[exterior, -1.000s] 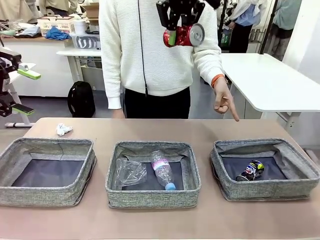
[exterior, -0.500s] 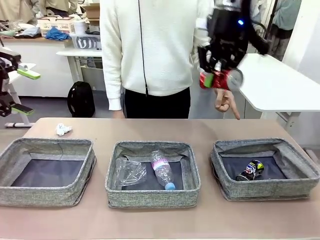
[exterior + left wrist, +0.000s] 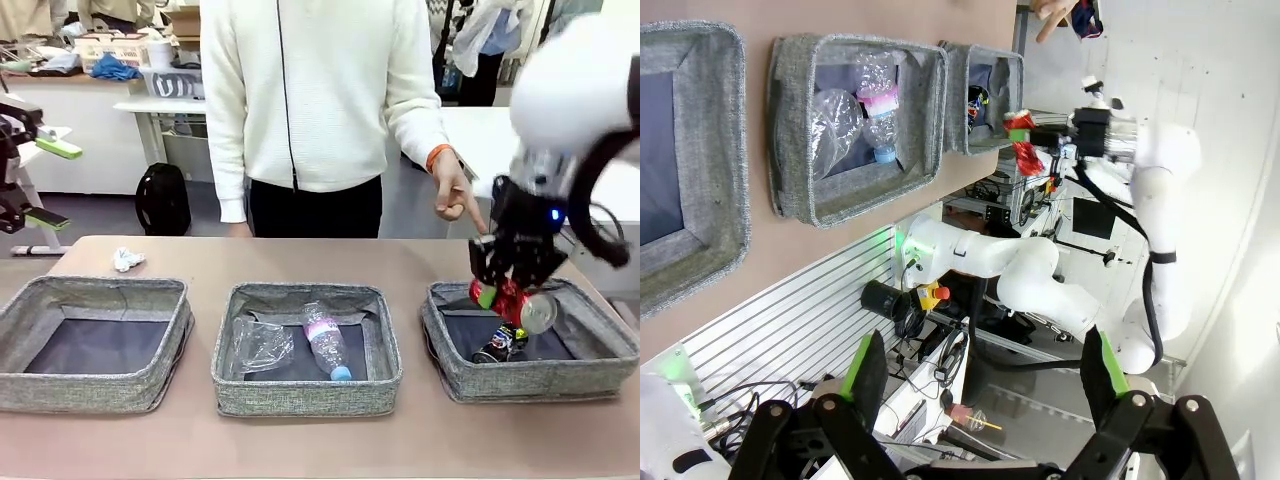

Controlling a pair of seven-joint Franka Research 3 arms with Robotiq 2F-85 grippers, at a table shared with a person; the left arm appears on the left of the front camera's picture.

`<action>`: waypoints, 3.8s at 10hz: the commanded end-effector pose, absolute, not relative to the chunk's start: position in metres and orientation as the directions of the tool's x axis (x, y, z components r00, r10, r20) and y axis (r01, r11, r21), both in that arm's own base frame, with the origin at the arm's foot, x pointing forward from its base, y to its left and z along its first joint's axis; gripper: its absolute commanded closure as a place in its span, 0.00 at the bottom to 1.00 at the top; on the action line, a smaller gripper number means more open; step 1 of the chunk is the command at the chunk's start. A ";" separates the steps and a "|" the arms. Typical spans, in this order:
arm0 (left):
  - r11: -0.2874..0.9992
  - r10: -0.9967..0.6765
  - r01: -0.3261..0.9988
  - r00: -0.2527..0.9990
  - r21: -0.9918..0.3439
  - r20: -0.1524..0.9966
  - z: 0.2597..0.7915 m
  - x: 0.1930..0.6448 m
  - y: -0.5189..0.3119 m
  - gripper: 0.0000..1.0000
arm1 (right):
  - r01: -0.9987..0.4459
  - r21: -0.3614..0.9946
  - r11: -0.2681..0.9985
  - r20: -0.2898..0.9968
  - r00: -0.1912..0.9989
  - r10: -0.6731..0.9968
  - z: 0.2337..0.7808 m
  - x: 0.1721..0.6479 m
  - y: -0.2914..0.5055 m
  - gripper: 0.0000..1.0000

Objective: Sort the waste into the appropriate baskets.
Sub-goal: Place the picked waste into the Fabric basket indicated by the person.

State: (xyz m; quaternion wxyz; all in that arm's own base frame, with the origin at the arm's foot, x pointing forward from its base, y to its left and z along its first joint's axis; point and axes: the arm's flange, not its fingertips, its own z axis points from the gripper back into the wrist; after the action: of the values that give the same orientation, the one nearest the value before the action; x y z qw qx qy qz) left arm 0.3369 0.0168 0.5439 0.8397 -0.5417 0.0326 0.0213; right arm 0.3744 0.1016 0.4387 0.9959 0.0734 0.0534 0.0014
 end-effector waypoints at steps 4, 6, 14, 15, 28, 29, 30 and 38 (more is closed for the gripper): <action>0.413 0.001 -0.069 0.997 -0.908 -0.075 0.544 0.335 0.017 0.00 | 0.273 0.282 0.920 0.001 0.958 -0.285 0.405 0.418 0.054 0.66; 0.413 0.001 -0.069 0.997 -0.908 -0.075 0.544 0.335 0.017 0.00 | 0.279 0.301 0.912 -0.004 0.957 -0.291 0.400 0.417 0.047 0.66; 0.413 0.001 -0.069 0.997 -0.908 -0.075 0.544 0.335 0.017 0.00 | 0.266 0.322 0.909 0.006 0.959 -0.283 0.396 0.411 0.050 0.00; 0.413 0.001 -0.069 0.997 -0.908 -0.075 0.544 0.335 0.017 0.00 | 0.263 0.330 0.907 0.009 0.959 -0.282 0.396 0.412 0.051 0.00; 0.413 0.001 -0.069 0.997 -0.908 -0.075 0.544 0.335 0.017 0.00 | -0.033 0.971 0.236 0.095 0.962 -0.256 0.477 0.372 -0.005 0.00; 0.413 0.001 -0.069 0.997 -0.908 -0.075 0.544 0.335 0.017 0.00 | -0.033 0.971 0.236 0.095 0.962 -0.256 0.477 0.372 -0.005 0.00; 0.413 0.001 -0.069 0.997 -0.908 -0.075 0.544 0.335 0.017 0.00 | -0.033 0.971 0.236 0.095 0.962 -0.256 0.477 0.372 -0.005 0.00; 0.413 0.001 -0.069 0.997 -0.908 -0.075 0.544 0.335 0.017 0.00 | -0.033 0.971 0.236 0.095 0.962 -0.256 0.477 0.372 -0.005 0.00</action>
State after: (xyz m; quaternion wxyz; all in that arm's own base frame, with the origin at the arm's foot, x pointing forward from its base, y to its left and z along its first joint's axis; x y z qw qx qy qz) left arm 0.3369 0.0168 0.5438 0.8397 -0.5417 0.0327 0.0212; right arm 0.3682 -0.0081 0.4728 0.7823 0.6086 -0.1172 -0.0618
